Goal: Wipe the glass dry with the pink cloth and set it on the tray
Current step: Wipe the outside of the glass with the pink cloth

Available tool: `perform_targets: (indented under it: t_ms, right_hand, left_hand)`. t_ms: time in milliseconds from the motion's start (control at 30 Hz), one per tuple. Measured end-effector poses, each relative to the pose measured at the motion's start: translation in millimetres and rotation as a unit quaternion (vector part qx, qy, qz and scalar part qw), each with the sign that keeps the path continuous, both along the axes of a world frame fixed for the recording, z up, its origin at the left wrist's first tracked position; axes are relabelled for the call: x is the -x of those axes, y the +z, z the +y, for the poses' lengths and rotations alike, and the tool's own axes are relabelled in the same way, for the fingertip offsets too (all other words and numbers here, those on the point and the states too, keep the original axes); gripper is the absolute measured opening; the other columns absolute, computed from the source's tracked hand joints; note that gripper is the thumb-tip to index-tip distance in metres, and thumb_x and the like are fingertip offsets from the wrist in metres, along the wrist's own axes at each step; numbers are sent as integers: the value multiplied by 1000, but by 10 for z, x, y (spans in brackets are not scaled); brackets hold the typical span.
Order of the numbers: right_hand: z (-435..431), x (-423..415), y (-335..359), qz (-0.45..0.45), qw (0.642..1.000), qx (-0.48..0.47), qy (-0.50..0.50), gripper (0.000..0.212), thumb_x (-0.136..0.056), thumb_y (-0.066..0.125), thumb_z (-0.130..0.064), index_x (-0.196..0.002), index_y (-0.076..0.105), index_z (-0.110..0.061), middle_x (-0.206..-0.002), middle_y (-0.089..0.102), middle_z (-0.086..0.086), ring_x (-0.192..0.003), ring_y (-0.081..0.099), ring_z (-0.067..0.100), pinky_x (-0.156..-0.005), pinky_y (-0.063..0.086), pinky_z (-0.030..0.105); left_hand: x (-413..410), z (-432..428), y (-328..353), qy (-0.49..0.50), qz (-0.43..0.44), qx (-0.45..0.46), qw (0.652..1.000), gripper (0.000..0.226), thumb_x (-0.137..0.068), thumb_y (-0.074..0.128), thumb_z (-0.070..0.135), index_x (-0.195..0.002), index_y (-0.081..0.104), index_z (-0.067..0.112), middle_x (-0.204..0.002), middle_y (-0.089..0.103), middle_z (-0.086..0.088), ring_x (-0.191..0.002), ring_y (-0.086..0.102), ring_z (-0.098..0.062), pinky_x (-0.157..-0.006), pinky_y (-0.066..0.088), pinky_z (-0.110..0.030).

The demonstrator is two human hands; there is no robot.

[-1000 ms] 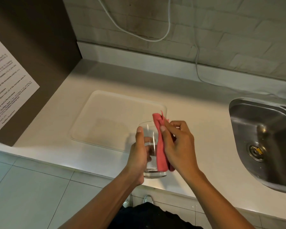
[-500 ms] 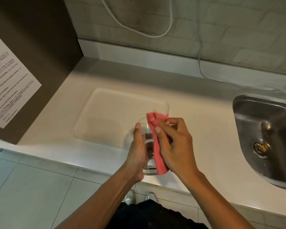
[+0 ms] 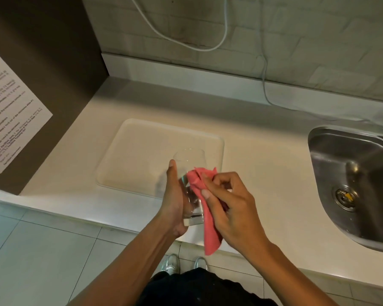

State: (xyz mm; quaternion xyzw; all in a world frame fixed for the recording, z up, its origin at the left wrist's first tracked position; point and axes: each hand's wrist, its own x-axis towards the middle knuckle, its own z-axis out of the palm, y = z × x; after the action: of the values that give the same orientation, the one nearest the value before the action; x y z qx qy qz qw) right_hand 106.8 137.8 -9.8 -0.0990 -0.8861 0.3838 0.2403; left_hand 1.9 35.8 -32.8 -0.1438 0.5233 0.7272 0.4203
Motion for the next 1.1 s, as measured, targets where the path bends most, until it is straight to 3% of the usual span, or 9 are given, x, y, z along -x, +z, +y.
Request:
perform_targets:
  t_ms: [167, 233, 433, 600, 700, 767, 833, 967, 1100]
  right_hand:
    - [188, 153, 16, -47, 983, 147, -101, 28, -102, 57, -29, -127, 68, -27, -103, 58, -8, -97, 60, 2, -81, 58, 33]
    - [169, 311, 126, -18, 982, 162, -98, 28, -101, 59, -28, -128, 69, -28, -105, 57, -9, -99, 60, 2, -79, 57, 23]
    - [-67, -44, 42, -13, 1000, -10, 20, 37, -100, 56, -33, -133, 66, -21, -111, 50, -6, -104, 53, 7, -87, 43, 10]
    - [57, 211, 131, -55, 993, 89, -60, 34, -100, 58, -33, -131, 68, -24, -107, 54, -7, -99, 57, -3, -79, 46, 4]
    - [-27, 237, 165, -48, 998, -41, -29, 33, -99, 62, -27, -131, 68, -23, -111, 51, -4, -100, 51, 10, -87, 43, 12]
    - [-73, 60, 83, -32, 994, -104, 26, 34, -99, 62, -26, -132, 67, -20, -111, 51, -4, -99, 48, 15, -86, 42, 15]
    - [-47, -62, 10, -32, 996, -75, 38, 33, -100, 59, -27, -131, 68, -20, -109, 51, -4, -97, 53, 16, -83, 46, 22]
    - [110, 188, 77, -70, 993, 66, -62, 31, -101, 58, -28, -131, 65, -28, -107, 54, -5, -97, 56, 4, -85, 49, 15]
    - [-14, 196, 137, -42, 999, -34, 1, 33, -100, 60, -27, -132, 68, -21, -110, 51, -4, -101, 53, 15, -88, 46, 20]
  left_hand:
    - [-42, 29, 9, -33, -4, -2, 999, 100, -93, 32, 89, -130, 72, 6, -107, 82, -26, -91, 81, -37, -80, 67, -53]
    - [-75, 67, 20, -31, -6, -4, 999, 96, -93, 32, 89, -119, 78, 9, -102, 84, -23, -92, 83, -37, -78, 68, -52]
    - [90, -9, 3, 14, 5, -7, 1000, 101, -94, 28, 89, -116, 75, 3, -118, 78, -27, -116, 73, -44, -113, 51, -62]
    - [-12, 77, -75, -22, -10, -34, 999, 91, -97, 28, 85, -101, 90, 19, -104, 86, -19, -96, 84, -32, -74, 69, -42]
    - [17, 87, -94, -14, 17, -23, 999, 91, -97, 25, 86, -105, 88, 22, -109, 85, -17, -106, 82, -32, -87, 64, -43]
    - [95, 61, -111, 1, 15, -16, 1000, 96, -94, 23, 90, -95, 86, 17, -89, 86, -13, -83, 84, -26, -74, 63, -36]
    - [146, 38, -158, 17, 1, -5, 1000, 96, -91, 25, 93, -95, 79, 14, -81, 84, -12, -71, 82, -25, -72, 62, -38]
    - [45, 106, -139, -9, -36, -38, 999, 98, -90, 31, 92, -104, 89, 14, -110, 84, -23, -99, 83, -36, -82, 66, -46]
    - [118, 99, -149, -4, 1, -21, 1000, 96, -91, 25, 91, -99, 89, 20, -100, 87, -16, -93, 85, -28, -78, 64, -40]
